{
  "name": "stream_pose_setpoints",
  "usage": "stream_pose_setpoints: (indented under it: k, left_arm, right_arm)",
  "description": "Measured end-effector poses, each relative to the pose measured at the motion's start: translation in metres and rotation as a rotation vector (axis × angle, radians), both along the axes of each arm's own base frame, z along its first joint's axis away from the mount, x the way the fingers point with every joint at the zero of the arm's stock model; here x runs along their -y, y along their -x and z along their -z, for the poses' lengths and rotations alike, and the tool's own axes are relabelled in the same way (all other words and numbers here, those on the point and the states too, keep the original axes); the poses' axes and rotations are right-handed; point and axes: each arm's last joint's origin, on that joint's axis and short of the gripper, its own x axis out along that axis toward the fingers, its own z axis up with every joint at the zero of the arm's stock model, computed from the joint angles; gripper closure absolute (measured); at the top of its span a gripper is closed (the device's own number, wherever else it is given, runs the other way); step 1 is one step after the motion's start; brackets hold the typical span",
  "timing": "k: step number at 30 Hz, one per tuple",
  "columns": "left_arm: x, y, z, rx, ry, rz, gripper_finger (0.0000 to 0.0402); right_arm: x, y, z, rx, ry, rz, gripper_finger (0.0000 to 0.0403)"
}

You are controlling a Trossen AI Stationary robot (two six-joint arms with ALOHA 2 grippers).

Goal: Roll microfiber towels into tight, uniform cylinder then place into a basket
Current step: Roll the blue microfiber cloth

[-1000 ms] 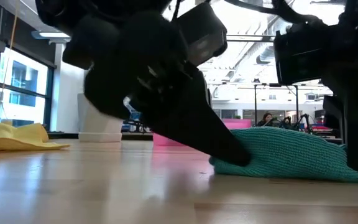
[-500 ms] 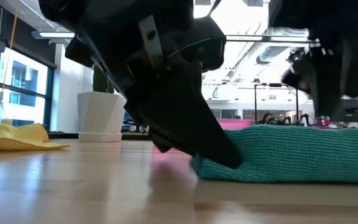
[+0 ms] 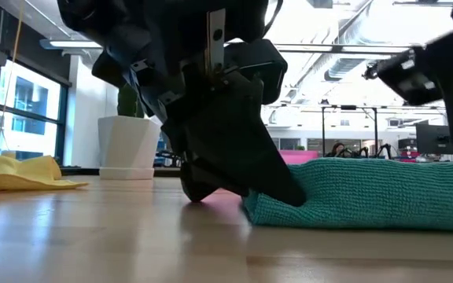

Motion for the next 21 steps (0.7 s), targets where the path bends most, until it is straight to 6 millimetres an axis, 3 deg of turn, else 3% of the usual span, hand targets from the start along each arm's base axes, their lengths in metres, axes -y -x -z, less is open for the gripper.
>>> stream_pose_setpoints:
  k: [4,8,16,21]
  left_arm:
    - [-0.001,0.000,0.000,-0.010,0.024,-0.015,0.0390]
    - [0.000,0.000,0.000,-0.015,0.029,-0.016,0.0390]
    - [0.003,0.002,0.001,-0.027,0.027,-0.010,0.0390]
    - [0.002,0.001,0.001,-0.026,0.029,-0.013,0.0390]
  right_arm:
    - [-0.009,0.003,0.017,-0.031,0.042,-0.029,0.0261]
    - [-0.022,0.007,0.023,0.043,0.117,-0.089,0.0261]
    - [-0.043,0.020,0.017,0.228,0.186,-0.052,0.0261]
    - [-0.052,0.026,0.022,0.230,0.147,-0.020,0.0261]
